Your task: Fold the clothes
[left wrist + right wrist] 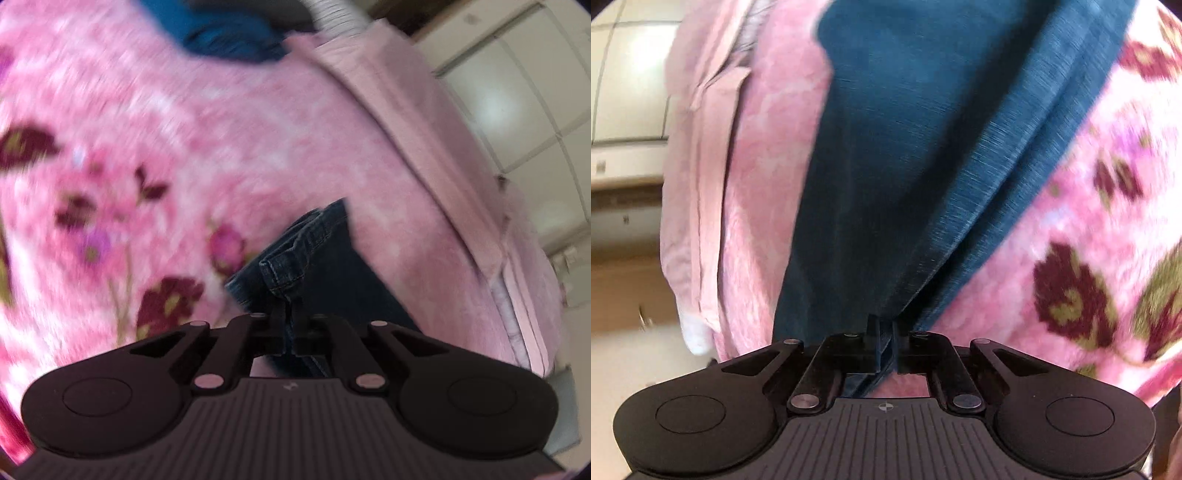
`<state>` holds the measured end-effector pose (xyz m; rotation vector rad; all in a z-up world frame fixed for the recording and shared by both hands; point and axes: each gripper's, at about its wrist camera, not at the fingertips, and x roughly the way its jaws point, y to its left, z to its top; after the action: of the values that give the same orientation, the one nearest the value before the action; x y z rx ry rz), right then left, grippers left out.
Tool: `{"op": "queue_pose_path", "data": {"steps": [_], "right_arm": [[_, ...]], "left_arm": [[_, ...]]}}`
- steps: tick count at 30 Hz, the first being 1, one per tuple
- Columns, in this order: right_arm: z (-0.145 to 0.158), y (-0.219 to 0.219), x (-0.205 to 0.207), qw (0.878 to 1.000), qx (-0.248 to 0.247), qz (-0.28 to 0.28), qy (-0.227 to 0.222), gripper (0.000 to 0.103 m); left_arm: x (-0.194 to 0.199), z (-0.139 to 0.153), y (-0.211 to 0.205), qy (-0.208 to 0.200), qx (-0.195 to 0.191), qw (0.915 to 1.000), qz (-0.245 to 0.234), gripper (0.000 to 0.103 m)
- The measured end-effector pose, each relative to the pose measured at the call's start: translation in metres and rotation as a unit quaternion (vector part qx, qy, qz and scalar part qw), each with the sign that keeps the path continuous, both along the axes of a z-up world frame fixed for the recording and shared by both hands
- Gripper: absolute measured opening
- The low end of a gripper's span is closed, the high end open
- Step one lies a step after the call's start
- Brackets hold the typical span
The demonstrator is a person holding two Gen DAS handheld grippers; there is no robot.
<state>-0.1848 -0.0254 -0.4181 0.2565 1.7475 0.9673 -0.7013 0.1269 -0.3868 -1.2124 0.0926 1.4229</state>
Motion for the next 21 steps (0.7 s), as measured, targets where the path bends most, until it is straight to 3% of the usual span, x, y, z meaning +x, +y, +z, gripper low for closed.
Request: {"op": "queue_pose_path", "data": {"steps": [9, 11, 12, 15, 17, 19, 21], "right_arm": [[-0.014, 0.006, -0.022, 0.995, -0.044, 0.046, -0.072, 0.005], [-0.003, 0.01, -0.027, 0.989, -0.047, 0.082, -0.111, 0.016], [0.005, 0.012, -0.029, 0.984, -0.049, 0.102, -0.138, 0.028], [0.03, 0.011, -0.033, 0.955, -0.043, 0.145, -0.254, 0.03], [0.046, 0.009, -0.034, 0.925, -0.035, 0.166, -0.341, 0.03], [0.062, 0.006, -0.034, 0.886, -0.027, 0.185, -0.424, 0.031], [0.057, 0.009, -0.02, 0.866, -0.027, 0.181, -0.465, 0.031]], "left_arm": [[0.01, -0.014, 0.005, 0.066, -0.044, 0.9963, -0.033, 0.005], [0.016, -0.006, 0.004, 0.081, -0.058, 0.9943, -0.036, 0.006], [0.024, 0.001, 0.002, 0.096, -0.062, 0.9922, -0.051, 0.005], [0.048, 0.021, -0.004, 0.139, -0.072, 0.9832, -0.093, 0.002], [0.067, 0.033, -0.007, 0.162, -0.073, 0.9757, -0.128, 0.003], [0.099, 0.037, -0.004, 0.158, -0.046, 0.9675, -0.192, 0.003], [0.136, 0.03, 0.004, 0.163, -0.022, 0.9543, -0.249, 0.004]]}}
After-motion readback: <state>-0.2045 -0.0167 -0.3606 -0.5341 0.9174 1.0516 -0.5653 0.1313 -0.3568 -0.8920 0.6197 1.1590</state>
